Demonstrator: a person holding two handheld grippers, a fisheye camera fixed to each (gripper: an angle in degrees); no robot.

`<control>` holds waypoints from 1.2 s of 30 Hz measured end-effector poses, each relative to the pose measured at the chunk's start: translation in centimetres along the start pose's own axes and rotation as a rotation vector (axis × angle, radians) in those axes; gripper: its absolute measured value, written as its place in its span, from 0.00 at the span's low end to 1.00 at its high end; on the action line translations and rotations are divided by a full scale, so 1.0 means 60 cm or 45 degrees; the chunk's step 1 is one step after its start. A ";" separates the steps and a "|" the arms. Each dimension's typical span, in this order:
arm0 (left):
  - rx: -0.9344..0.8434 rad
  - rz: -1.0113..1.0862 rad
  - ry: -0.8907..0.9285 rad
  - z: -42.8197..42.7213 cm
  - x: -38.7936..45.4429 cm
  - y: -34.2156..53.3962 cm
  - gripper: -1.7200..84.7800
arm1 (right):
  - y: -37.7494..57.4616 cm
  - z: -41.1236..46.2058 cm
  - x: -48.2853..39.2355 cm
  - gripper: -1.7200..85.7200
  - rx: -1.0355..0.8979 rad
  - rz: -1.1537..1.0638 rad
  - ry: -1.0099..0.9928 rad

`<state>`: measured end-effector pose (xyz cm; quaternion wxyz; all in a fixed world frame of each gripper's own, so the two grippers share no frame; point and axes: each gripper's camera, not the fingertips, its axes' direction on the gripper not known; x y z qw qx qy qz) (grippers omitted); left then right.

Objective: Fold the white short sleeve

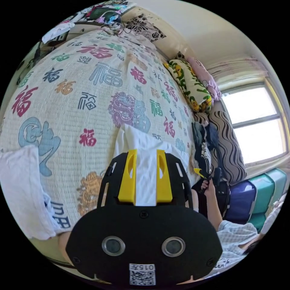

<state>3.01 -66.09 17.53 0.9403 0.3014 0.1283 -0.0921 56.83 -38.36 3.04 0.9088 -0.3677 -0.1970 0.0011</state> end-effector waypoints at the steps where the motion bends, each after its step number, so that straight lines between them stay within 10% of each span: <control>1: 0.000 -0.025 0.012 0.010 -0.004 -0.027 0.12 | -0.023 0.004 0.014 0.11 -0.007 0.029 0.001; 24: -0.087 -0.139 -0.061 0.077 -0.017 -0.134 0.04 | -0.156 0.075 0.154 0.04 -0.042 0.150 0.031; 36: -0.225 -0.126 0.080 -0.035 0.013 0.156 0.13 | 0.045 0.180 0.076 0.11 -0.377 -0.050 -0.052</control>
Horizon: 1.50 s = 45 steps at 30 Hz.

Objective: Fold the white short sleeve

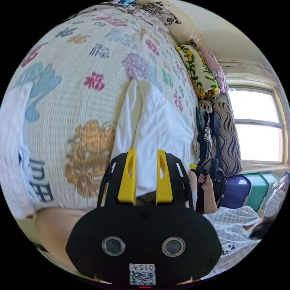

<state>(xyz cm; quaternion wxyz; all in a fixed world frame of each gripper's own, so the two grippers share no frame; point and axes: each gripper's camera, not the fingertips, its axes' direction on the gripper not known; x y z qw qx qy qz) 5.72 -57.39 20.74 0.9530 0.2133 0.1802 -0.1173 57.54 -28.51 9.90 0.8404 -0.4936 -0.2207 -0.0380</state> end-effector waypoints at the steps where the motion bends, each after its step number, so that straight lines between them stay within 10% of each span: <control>1: -0.023 -0.028 -0.003 0.006 -0.004 0.035 0.13 | 0.010 0.029 -0.005 0.11 -0.034 0.007 0.014; 24: -0.037 -0.129 0.063 -0.031 -0.041 0.158 0.06 | -0.024 0.338 -0.055 0.08 -0.113 0.034 0.457; 35: 0.658 -0.428 -0.169 -0.114 -0.052 0.289 0.15 | -0.170 0.472 -0.299 0.08 -0.101 -0.392 0.368; 45: 0.491 -0.539 -0.274 -0.056 -0.135 0.241 0.12 | -0.374 0.746 -0.543 0.08 -0.294 -0.807 0.572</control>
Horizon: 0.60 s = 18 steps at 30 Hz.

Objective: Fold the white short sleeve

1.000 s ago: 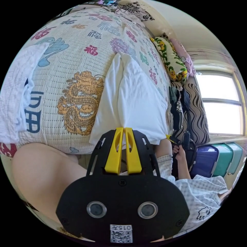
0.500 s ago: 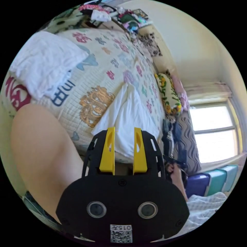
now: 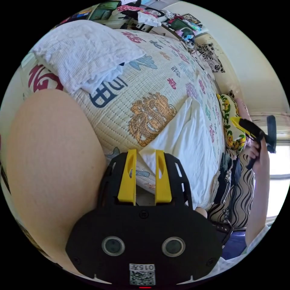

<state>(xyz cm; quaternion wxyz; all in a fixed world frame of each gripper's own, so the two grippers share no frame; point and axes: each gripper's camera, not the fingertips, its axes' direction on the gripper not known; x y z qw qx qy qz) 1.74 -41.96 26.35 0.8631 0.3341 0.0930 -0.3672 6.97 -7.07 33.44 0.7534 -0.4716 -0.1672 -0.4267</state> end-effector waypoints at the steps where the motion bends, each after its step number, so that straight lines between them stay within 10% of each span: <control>1: 0.000 -0.019 0.013 0.003 -0.010 0.000 0.11 | -0.041 0.024 -0.005 0.09 -0.030 -0.010 -0.030; 18: 0.036 0.025 0.255 0.037 -0.108 0.071 0.01 | -0.297 0.287 0.032 0.02 -0.576 -0.019 0.351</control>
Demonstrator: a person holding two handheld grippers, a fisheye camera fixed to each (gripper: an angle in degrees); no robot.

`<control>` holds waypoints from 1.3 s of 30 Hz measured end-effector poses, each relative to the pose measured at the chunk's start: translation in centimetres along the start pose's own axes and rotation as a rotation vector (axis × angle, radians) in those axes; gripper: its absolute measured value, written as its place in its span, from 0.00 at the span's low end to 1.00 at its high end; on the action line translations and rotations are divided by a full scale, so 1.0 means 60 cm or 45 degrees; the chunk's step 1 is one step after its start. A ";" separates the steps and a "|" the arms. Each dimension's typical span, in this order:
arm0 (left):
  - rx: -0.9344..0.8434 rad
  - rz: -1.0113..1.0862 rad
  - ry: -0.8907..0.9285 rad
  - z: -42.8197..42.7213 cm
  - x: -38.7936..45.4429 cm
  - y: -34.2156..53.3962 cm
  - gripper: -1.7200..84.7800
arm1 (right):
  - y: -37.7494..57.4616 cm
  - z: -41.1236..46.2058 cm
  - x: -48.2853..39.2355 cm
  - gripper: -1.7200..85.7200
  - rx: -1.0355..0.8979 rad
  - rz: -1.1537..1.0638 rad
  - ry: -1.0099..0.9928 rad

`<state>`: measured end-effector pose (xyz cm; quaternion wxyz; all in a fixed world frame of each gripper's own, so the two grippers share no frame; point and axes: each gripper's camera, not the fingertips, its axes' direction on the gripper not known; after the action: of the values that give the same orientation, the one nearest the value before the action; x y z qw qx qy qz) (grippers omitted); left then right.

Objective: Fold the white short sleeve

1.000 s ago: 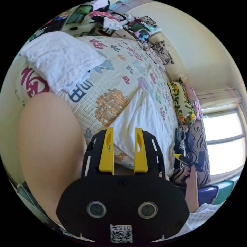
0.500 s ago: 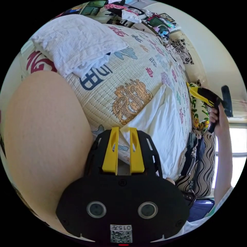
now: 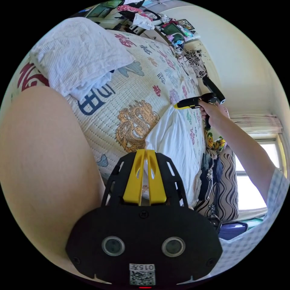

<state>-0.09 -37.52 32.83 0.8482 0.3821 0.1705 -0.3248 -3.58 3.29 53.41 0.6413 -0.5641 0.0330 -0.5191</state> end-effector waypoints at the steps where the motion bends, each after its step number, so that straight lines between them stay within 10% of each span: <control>1: 0.005 0.009 0.018 -0.002 -0.009 0.010 0.01 | 0.004 -0.008 0.000 0.02 0.017 -0.020 0.014; 23: -0.441 1.554 0.325 0.221 0.216 0.604 0.01 | 0.699 -0.139 0.466 0.02 0.769 0.516 -0.625; 39: -1.017 1.830 -0.059 0.682 0.156 0.825 0.07 | 0.998 -0.033 0.646 0.08 0.783 0.901 -0.661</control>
<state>42.16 -47.95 80.99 0.9246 0.0606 -0.0307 0.3749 50.60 -35.80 28.39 0.8998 -0.4145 -0.0921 -0.1004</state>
